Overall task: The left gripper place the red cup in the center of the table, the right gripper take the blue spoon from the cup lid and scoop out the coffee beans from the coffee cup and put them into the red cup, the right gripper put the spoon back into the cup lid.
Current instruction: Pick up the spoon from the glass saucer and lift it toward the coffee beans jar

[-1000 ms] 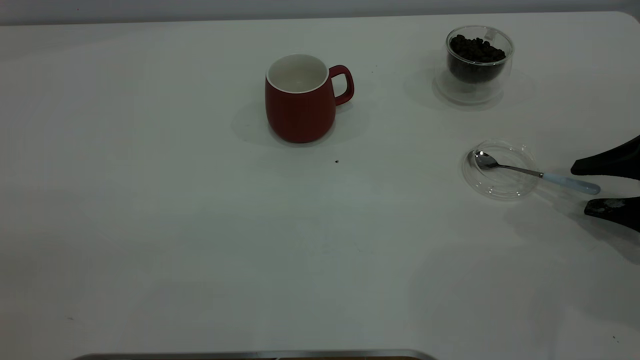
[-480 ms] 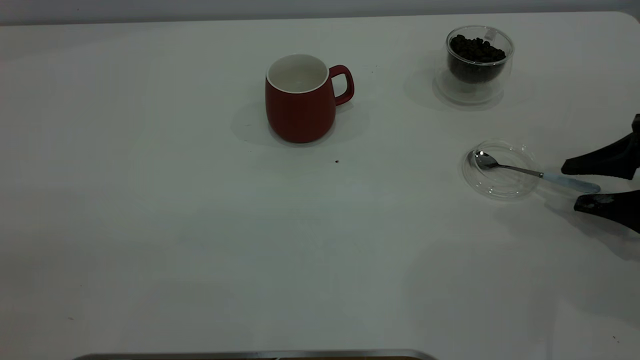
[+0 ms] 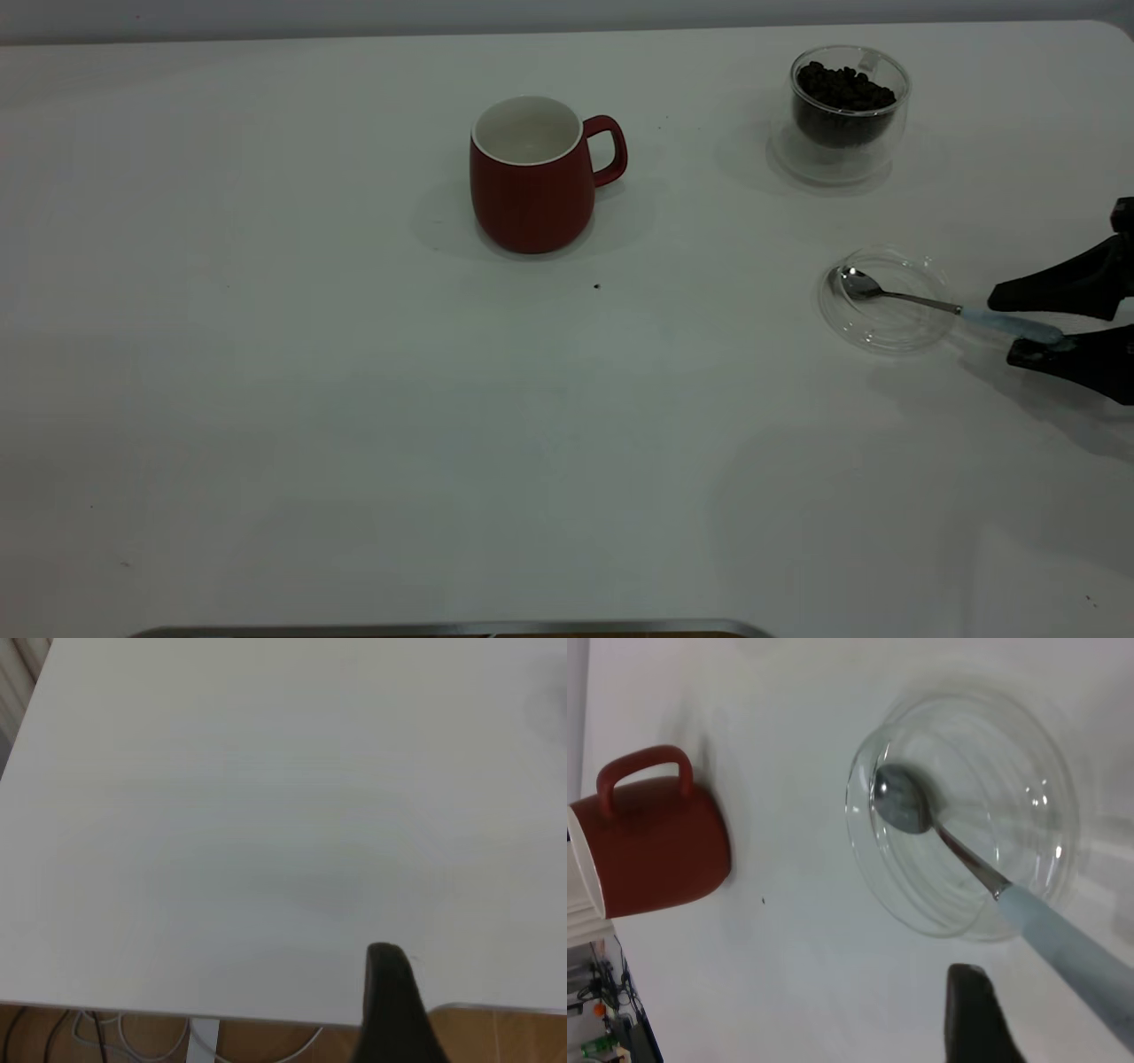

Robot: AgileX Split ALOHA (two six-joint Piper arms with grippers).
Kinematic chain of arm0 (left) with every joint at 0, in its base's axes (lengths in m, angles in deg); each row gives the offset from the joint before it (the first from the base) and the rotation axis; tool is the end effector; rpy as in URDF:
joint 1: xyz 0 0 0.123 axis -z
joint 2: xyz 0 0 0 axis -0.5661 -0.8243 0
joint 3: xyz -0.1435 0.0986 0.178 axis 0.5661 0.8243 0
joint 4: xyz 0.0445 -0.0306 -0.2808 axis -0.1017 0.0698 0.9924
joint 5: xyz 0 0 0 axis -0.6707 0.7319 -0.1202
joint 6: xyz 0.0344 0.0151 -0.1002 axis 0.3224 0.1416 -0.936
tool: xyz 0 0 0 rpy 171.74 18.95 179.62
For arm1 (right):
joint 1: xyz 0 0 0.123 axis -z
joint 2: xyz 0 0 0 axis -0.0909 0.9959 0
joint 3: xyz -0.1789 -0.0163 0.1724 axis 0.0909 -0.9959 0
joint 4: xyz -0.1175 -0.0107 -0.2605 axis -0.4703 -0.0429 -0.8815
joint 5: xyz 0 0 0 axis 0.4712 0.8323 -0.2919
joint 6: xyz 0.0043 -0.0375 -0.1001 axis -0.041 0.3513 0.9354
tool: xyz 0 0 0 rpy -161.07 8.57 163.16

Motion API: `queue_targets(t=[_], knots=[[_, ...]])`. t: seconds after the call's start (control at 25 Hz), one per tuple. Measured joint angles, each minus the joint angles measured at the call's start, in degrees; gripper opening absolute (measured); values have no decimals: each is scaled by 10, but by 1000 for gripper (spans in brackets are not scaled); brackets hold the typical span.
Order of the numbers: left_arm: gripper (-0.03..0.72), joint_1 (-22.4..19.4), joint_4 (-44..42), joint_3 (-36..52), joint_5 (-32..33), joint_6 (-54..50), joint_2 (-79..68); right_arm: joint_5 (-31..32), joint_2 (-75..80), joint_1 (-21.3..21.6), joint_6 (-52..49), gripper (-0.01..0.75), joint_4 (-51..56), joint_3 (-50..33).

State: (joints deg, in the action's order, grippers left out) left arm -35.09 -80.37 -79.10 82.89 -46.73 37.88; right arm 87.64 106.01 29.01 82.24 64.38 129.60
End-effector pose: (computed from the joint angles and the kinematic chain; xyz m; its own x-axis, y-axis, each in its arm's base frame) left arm 0.0706 0.0064 0.2771 -0.5106 -0.0517 -0.8582 -0.0789 0.9968 -0.0131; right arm 0.2392 -0.0145 -0.1038 -0.8144 0.5777 0.0551 0.3930 0.4791 0.7849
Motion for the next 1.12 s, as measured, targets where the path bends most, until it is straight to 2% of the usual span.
queue_targets(t=[0.4,0.68,0.92,1.12], knots=[[532,0,0,0,0,0,0,-14,0,-4,-1,224,0,0],[532,0,0,0,0,0,0,-13,0,-4,-1,202,0,1],[532,0,0,0,0,0,0,4,0,-4,7,141,0,1],[532,0,0,0,0,0,0,11,0,-4,14,137,0,1]])
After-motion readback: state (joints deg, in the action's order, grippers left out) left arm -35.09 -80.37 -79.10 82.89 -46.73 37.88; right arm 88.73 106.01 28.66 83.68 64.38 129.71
